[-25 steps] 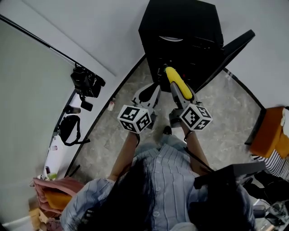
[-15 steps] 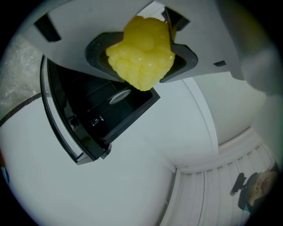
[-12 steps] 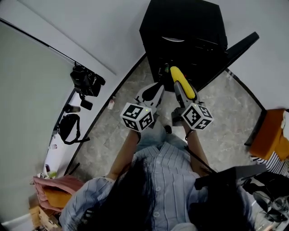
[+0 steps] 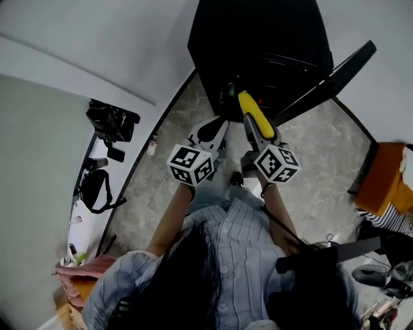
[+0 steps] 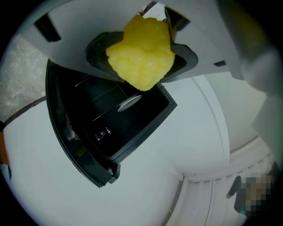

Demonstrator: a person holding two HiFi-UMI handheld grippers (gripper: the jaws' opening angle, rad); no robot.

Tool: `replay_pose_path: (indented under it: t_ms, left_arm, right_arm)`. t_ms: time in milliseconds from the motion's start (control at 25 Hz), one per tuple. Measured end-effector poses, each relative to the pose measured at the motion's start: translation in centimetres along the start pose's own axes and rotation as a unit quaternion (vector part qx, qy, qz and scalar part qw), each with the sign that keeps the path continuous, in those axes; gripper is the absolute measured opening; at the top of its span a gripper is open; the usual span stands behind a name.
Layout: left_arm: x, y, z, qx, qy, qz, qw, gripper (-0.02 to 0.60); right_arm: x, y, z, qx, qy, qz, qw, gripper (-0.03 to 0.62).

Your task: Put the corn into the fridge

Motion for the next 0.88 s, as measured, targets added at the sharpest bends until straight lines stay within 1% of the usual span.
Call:
replay_pose_path:
  t_ms: [120,240,440,600,880]
  left_arm:
    - [1.7,-0.2,1.3,0.011,-0.007,-0.008,0.9999,0.040]
    - [3.0,-0.5,2.7,0.021,-0.014,-0.004,0.9997,0.040]
    - [4.2,-0.7,4.5,0.011,-0.023,0.004,0.9997,0.040]
    - [4.6,-1.2,5.8,0.017,-0.038,0.007,0.9991,0.040]
    - [5.9,-2.3,7.4,0.020,-0.038,0.002,0.9991,0.040]
  right_arm:
    - [-1.0,0.0,1.3,-0.004,-0.016,0.010,1.000,0.253]
    - [-2.1,-0.2,2.6,-0.002,-0.030,0.007,1.000,0.253]
    - [-4.1,-0.8,4.6,0.005,-0.051,0.002,0.999,0.253]
    - [-5.6,-1.0,6.3,0.013,-0.061,-0.006,0.998,0.253]
    - [-8.0,-0.7,10.0,0.021,-0.074,-0.020,0.997,0.253]
Point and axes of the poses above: the fingertips, and each gripper's own axes: z forward along the fingers, x to its left, y out of its top, the point moved 8 cm from there along -z, backward along the fingers, and after that the axes turned 11 degrees about z, right-handed, at the moved point
